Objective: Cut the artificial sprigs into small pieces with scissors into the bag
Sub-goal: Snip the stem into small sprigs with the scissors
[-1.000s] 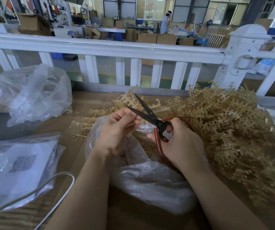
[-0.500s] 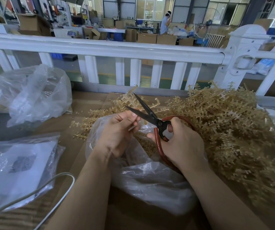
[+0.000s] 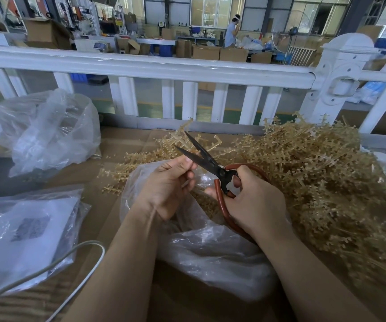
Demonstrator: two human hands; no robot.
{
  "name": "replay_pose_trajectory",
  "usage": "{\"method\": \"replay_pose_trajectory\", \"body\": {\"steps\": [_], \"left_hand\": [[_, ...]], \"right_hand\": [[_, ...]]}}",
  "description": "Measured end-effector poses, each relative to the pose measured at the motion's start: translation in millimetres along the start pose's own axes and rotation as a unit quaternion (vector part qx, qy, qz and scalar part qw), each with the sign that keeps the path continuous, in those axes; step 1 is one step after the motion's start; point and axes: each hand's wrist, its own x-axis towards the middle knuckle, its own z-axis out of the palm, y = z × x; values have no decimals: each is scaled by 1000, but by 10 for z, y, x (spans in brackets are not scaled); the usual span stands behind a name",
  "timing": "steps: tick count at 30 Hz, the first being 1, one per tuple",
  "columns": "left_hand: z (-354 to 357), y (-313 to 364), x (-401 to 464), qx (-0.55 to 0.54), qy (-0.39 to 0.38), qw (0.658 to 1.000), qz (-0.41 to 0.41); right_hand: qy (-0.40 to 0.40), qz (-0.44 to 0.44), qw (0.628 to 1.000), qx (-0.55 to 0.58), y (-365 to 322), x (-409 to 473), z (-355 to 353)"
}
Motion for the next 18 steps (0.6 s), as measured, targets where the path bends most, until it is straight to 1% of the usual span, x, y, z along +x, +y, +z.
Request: {"method": "replay_pose_trajectory", "body": {"steps": [3,18], "left_hand": [[-15,1,-4,-4,-2,1000,-8],[11,7,0,9,3,1000,17]], "right_hand": [[-9,-2,1000,0,-17,12,-14],[-30,-2,999,19,-3,-12,-41]]}}
